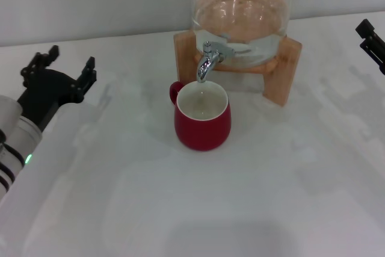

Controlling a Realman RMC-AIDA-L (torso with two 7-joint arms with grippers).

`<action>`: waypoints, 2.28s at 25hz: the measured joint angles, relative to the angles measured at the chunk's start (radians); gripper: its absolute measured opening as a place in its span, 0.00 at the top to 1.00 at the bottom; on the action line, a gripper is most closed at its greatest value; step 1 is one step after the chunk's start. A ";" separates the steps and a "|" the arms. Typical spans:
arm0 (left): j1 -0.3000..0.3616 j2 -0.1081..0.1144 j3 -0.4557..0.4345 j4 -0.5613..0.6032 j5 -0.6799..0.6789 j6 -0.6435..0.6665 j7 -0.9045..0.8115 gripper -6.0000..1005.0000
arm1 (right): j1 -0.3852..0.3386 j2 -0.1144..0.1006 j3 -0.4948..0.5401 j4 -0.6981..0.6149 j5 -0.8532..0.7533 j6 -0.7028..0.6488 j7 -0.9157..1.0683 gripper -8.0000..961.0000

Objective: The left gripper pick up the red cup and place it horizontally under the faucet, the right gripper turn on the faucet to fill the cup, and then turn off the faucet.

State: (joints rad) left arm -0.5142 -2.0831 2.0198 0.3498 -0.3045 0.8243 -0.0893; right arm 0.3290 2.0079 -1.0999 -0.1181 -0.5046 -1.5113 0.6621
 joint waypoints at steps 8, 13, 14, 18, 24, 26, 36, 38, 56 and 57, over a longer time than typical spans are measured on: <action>0.032 0.000 -0.060 0.007 -0.012 0.001 0.002 0.16 | -0.002 -0.001 0.000 0.000 0.000 -0.001 0.010 0.10; 0.053 0.000 -0.085 0.007 -0.013 0.022 0.005 0.12 | -0.004 -0.002 -0.002 0.000 0.000 -0.015 0.018 0.10; 0.059 0.000 -0.089 0.007 -0.014 0.030 0.005 0.12 | -0.008 -0.002 -0.005 0.000 0.000 -0.024 0.024 0.10; 0.091 0.000 -0.110 0.007 -0.017 0.076 0.003 0.12 | -0.024 -0.003 -0.035 -0.007 -0.012 -0.066 0.038 0.10; 0.112 0.000 -0.133 0.002 -0.018 0.089 0.001 0.12 | -0.030 -0.002 -0.098 -0.010 -0.014 -0.094 0.063 0.10; 0.118 -0.001 -0.137 0.001 -0.018 0.092 0.001 0.12 | -0.026 -0.002 -0.130 -0.011 -0.014 -0.095 0.064 0.10; 0.153 -0.005 -0.139 -0.004 -0.043 0.175 0.003 0.12 | -0.002 0.001 -0.272 -0.037 -0.014 -0.086 0.086 0.10; 0.157 -0.005 -0.139 -0.006 -0.043 0.186 0.002 0.12 | 0.003 0.002 -0.294 -0.040 -0.014 -0.083 0.089 0.10; 0.173 -0.006 -0.138 -0.031 -0.097 0.228 -0.003 0.12 | 0.063 0.005 -0.398 -0.052 -0.014 -0.045 0.117 0.10; 0.174 -0.006 -0.139 -0.031 -0.103 0.231 -0.003 0.12 | 0.069 0.005 -0.403 -0.052 -0.014 -0.040 0.121 0.10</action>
State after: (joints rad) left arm -0.3400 -2.0890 1.8805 0.3190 -0.4071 1.0550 -0.0921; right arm 0.3984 2.0125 -1.5026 -0.1706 -0.5184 -1.5509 0.7829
